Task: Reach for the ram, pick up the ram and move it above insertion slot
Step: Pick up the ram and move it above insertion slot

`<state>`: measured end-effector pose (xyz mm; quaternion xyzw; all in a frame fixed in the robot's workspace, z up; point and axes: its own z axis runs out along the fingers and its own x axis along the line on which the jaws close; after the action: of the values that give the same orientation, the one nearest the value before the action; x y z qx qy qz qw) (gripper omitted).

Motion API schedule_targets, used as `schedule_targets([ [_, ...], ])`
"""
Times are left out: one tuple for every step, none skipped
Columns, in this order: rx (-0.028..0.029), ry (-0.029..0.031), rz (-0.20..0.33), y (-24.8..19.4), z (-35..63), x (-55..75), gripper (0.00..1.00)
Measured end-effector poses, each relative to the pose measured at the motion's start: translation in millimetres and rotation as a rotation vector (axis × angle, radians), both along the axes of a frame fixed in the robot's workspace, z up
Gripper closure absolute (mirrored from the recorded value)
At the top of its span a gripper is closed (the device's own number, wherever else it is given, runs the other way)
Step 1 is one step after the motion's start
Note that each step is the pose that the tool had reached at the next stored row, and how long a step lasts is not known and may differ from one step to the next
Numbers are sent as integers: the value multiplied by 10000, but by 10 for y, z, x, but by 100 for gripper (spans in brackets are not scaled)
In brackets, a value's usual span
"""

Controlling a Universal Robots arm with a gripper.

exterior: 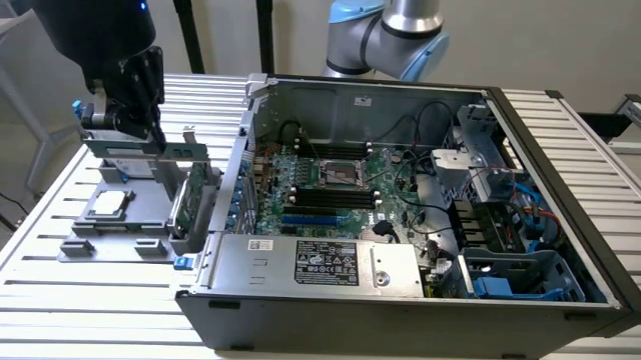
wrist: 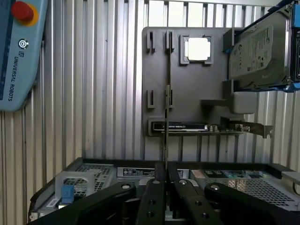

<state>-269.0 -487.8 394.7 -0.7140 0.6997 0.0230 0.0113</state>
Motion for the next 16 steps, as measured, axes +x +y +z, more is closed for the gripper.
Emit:
schedule_targets([
  [17,1,-1,4,3,32,87],
  [35,0,-1,8,4,65,87],
  [52,0,-1,12,5,99,87],
  [66,1,-1,16,6,133,87],
  [83,1,0,20,7,171,87],
  [99,1,1,24,7,206,87],
  [112,2,0,28,9,241,87],
  [126,0,0,33,8,276,87],
  [137,1,-1,37,9,310,87],
  [149,1,-1,42,9,346,87],
  [160,3,-1,46,10,385,87],
  [171,3,0,51,11,422,87],
  [183,3,1,56,10,459,87],
  [193,4,-1,60,10,496,87],
  [204,4,-1,65,10,535,87],
  [213,5,-1,69,10,575,87],
])
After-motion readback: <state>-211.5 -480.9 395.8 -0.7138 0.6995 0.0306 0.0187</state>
